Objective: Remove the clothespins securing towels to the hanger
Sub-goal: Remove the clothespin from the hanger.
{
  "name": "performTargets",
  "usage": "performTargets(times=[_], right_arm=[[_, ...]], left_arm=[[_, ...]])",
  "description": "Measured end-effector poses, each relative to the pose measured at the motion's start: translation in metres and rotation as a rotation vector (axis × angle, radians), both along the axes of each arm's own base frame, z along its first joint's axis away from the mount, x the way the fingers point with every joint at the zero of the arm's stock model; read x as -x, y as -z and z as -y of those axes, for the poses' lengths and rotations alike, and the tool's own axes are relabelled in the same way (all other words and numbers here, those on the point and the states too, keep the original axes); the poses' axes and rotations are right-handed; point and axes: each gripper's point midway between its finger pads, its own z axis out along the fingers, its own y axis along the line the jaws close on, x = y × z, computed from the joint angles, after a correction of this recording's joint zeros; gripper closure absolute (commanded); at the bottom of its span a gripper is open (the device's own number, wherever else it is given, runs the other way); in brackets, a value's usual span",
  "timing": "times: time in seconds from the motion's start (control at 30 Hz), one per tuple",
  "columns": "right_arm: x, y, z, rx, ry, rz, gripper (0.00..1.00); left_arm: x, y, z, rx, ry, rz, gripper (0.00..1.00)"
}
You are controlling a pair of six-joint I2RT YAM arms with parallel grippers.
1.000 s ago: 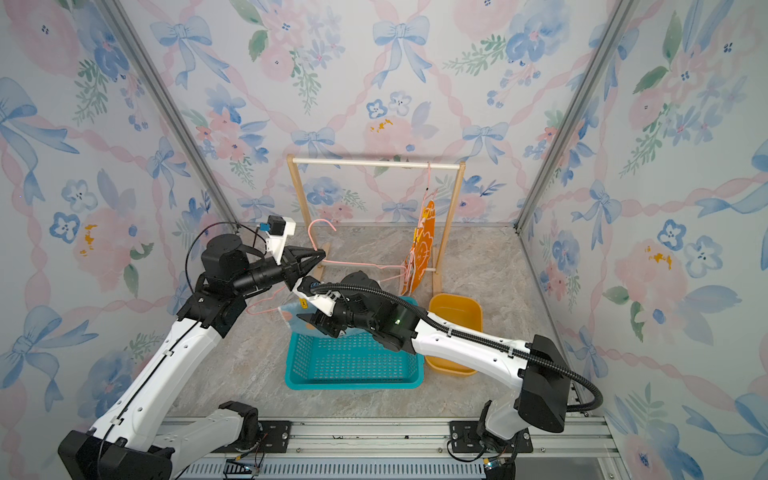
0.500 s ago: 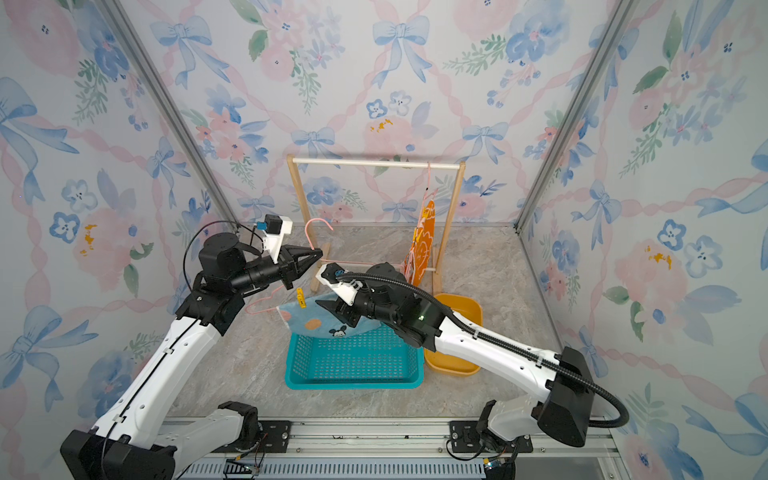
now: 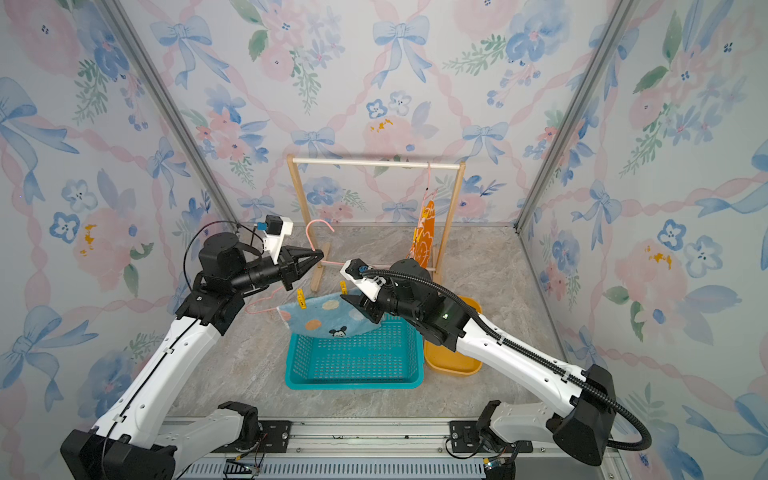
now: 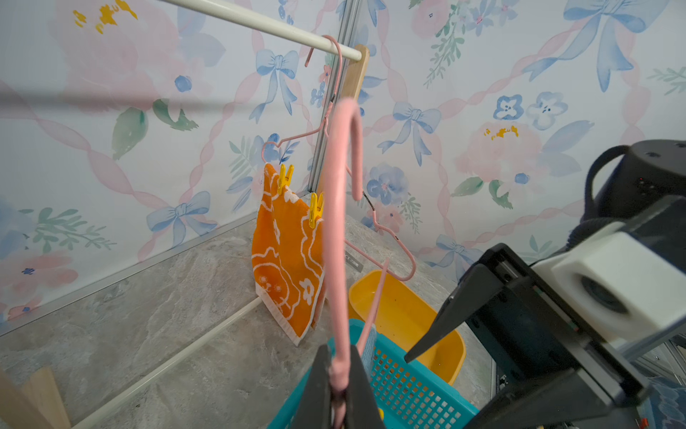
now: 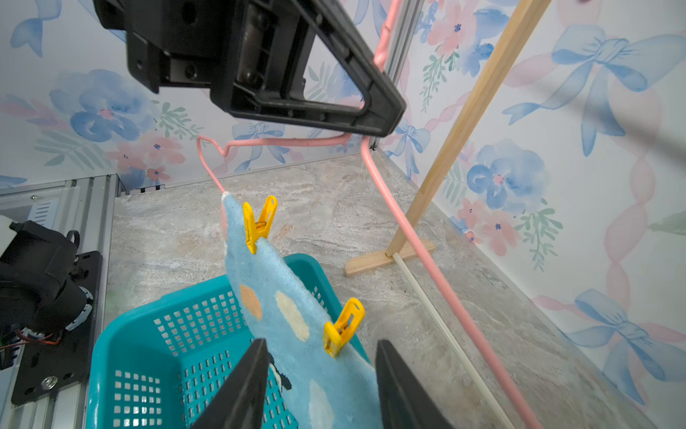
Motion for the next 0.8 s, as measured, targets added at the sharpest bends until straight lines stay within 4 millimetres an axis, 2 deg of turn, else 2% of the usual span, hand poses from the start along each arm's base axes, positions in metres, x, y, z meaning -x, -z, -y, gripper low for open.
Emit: performTargets(times=[0.2, 0.43, 0.8], right_arm=[[-0.007, 0.010, 0.003, 0.018, -0.013, -0.025, 0.51], [-0.008, 0.038, -0.008, 0.086, -0.063, -0.082, 0.50], [-0.007, 0.036, -0.013, 0.098, -0.098, -0.065, 0.50]], left_arm=[[0.005, -0.001, 0.003, 0.005, 0.032, -0.001, 1.00], [0.011, -0.002, 0.006, 0.012, 0.073, -0.002, 1.00], [0.017, -0.002, 0.009, 0.019, 0.116, -0.007, 1.00]])
